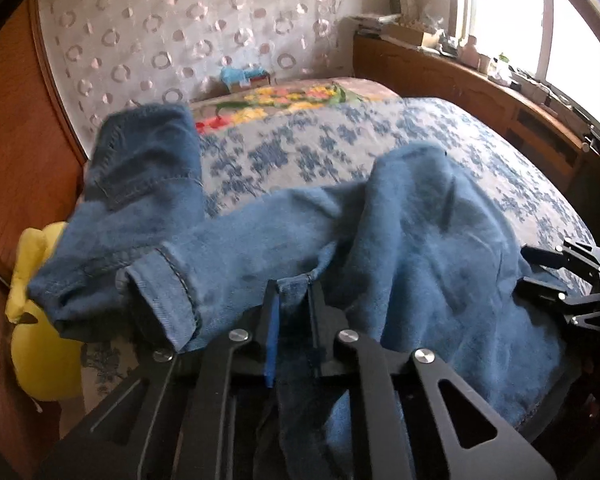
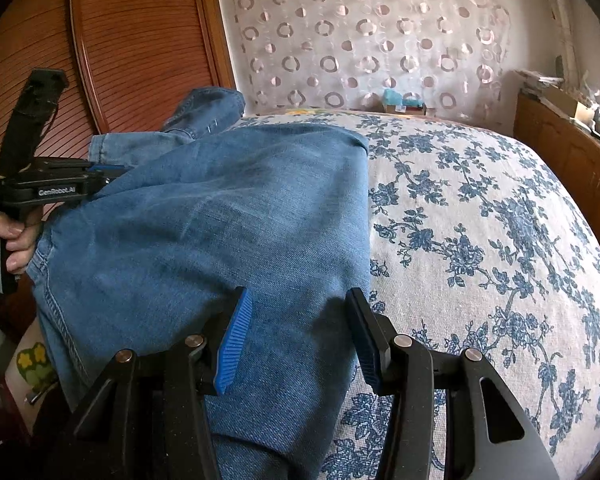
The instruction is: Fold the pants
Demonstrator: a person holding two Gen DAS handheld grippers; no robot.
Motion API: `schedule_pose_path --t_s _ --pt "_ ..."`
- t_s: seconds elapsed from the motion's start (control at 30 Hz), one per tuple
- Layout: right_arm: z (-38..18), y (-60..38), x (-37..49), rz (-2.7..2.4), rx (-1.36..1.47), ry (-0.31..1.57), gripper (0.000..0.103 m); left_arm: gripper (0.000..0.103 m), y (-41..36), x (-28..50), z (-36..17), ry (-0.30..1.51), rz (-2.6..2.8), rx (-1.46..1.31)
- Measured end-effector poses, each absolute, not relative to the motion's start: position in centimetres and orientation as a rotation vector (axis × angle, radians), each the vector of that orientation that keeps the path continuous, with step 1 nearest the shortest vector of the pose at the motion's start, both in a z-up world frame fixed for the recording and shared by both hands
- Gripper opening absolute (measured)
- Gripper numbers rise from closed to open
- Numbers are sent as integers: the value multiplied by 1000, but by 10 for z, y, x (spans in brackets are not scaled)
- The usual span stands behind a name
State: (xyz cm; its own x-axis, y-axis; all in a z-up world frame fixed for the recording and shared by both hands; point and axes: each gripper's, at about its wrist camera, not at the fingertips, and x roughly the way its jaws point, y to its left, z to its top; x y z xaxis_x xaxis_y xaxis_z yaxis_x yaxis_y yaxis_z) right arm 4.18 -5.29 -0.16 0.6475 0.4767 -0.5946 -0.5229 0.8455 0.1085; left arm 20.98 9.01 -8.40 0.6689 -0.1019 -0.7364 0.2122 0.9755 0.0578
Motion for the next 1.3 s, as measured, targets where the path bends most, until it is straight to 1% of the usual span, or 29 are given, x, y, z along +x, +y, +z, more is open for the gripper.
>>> schedule_pose_path --t_s 0.13,0.27,0.43,0.47,0.57,0.63,0.73,1.03,1.3 --pt "-2 -53 42 568 -75 655 51 10 109 204 -54 732 -107 95" --pt "-1 -54 43 568 -66 662 51 10 130 204 -33 687 -67 72" --pt "3 -57 43 569 -45 667 51 12 134 207 -33 688 -65 73" --pt "3 -59 44 570 -42 667 51 14 132 206 -34 683 -65 82" --pt "3 -61 46 571 -36 670 51 24 129 201 -36 671 -79 74" --pt "3 -62 47 572 -34 675 51 44 127 194 -35 659 -98 61" --pt "4 -65 51 559 -36 675 51 55 122 183 -34 637 -111 65" --pt "5 -65 65 556 -33 711 51 60 98 152 -45 630 -154 24" --pt "2 -54 71 576 -54 716 50 61 75 135 -52 639 -189 20"
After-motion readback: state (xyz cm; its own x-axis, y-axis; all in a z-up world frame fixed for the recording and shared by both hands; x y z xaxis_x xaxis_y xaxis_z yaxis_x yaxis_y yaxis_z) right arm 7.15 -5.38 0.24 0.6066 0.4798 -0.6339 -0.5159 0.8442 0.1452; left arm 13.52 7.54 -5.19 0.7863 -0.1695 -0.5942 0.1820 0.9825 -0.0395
